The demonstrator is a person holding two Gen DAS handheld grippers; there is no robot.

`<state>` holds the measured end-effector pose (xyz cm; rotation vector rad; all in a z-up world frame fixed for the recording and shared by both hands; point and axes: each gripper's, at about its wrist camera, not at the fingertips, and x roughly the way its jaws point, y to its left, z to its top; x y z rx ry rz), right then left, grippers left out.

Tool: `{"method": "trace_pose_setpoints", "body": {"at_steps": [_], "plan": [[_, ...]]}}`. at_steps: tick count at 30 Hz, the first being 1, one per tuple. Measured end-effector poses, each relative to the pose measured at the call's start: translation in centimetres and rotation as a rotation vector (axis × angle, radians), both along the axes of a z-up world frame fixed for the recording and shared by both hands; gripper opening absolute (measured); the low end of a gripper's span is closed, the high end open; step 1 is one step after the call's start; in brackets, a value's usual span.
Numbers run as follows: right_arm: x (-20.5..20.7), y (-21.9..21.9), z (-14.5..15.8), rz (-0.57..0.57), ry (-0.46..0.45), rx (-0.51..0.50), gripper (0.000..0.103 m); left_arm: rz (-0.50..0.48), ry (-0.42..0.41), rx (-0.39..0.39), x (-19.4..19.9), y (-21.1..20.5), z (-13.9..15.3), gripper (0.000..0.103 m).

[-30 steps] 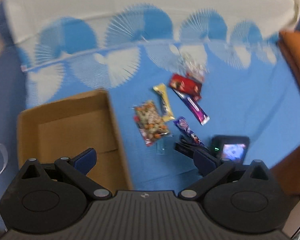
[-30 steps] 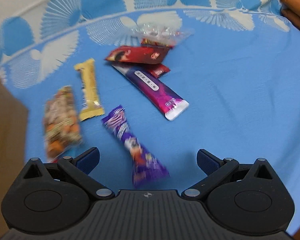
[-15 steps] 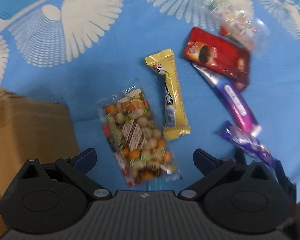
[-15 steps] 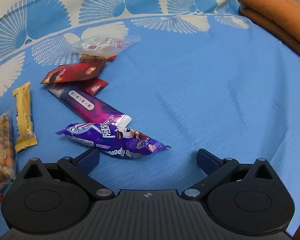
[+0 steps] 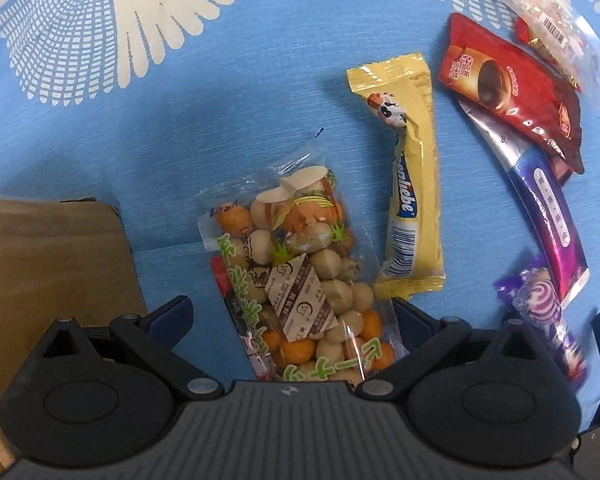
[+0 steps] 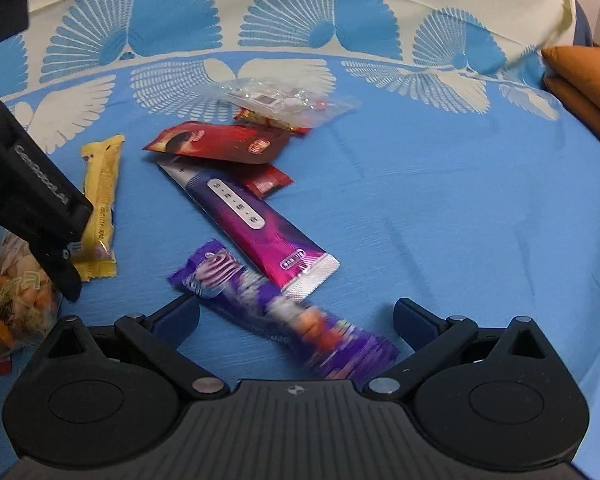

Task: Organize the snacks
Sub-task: 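Grasp the clear nut-candy bag with left tool while right tool grasps purple chocolate bar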

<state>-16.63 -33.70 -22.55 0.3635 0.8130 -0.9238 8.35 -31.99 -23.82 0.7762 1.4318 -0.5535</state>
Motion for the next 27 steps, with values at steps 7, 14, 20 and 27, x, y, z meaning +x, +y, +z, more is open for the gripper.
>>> {"method": "trace_pose_setpoints", "body": {"at_steps": [7,14,20,27], "plan": [[-0.6,0.9,0.7,0.041,-0.028,-0.053,0.022,0.018,-0.02,-0.067,-0.2,-1.3,1.6,0.065],[-3.0,-0.4,1.6,-0.111,-0.105,-0.064,0.022,-0.022,-0.049,-0.136,-0.9,-0.4,4.3,0.047],[-4.5,-0.5,2.4,-0.168,-0.19,-0.108,0.022,-0.04,-0.09,-0.25,-2.4,1.2,8.8,0.046],[-6.9,0.5,5.3,-0.234,-0.295,-0.095,0.022,-0.054,-0.133,-0.416,-5.2,6.1,17.8,0.046]]}}
